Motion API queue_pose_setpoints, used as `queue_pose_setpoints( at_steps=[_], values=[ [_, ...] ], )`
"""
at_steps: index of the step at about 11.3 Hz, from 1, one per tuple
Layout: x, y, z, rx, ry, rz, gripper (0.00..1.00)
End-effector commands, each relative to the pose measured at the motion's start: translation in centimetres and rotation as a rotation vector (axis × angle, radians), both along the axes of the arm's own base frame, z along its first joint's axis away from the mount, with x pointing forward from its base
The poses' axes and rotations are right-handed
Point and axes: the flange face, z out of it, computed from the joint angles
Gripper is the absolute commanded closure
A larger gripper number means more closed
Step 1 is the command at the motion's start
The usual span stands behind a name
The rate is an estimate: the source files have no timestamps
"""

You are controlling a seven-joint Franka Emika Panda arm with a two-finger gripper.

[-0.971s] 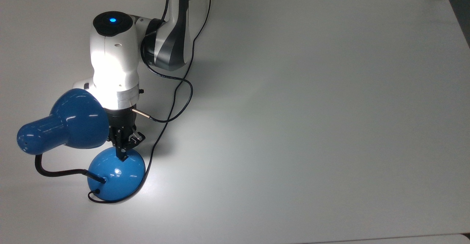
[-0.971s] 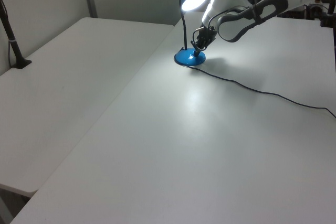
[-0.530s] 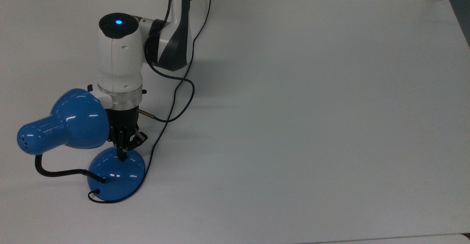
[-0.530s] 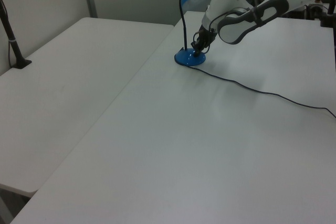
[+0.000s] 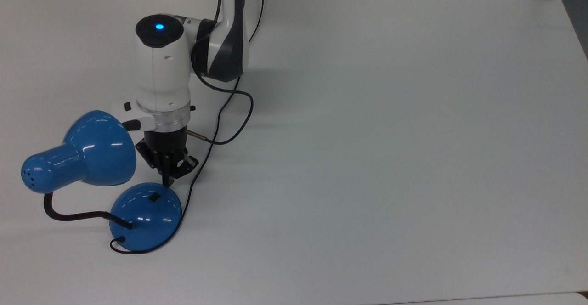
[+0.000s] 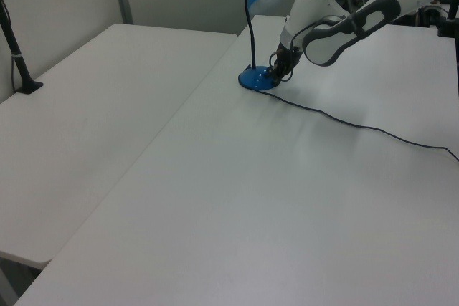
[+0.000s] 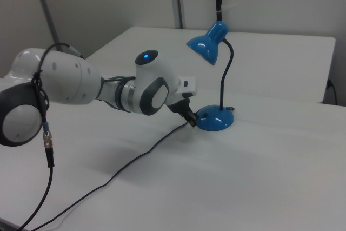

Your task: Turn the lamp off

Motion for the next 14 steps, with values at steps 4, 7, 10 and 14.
queue_pose_setpoints(
  at_steps=[4,7,10,14],
  values=[
    [-9.1,1.6,15.0,0.059,0.285,0.075,0.21],
    [-13.3,3.7,22.1,0.080,0.428,0.217,0.00],
    [-17.1,6.3,27.8,0.074,0.548,0.357,0.00],
    [-17.4,8.4,28.6,0.079,0.564,0.381,0.00]
  ],
)
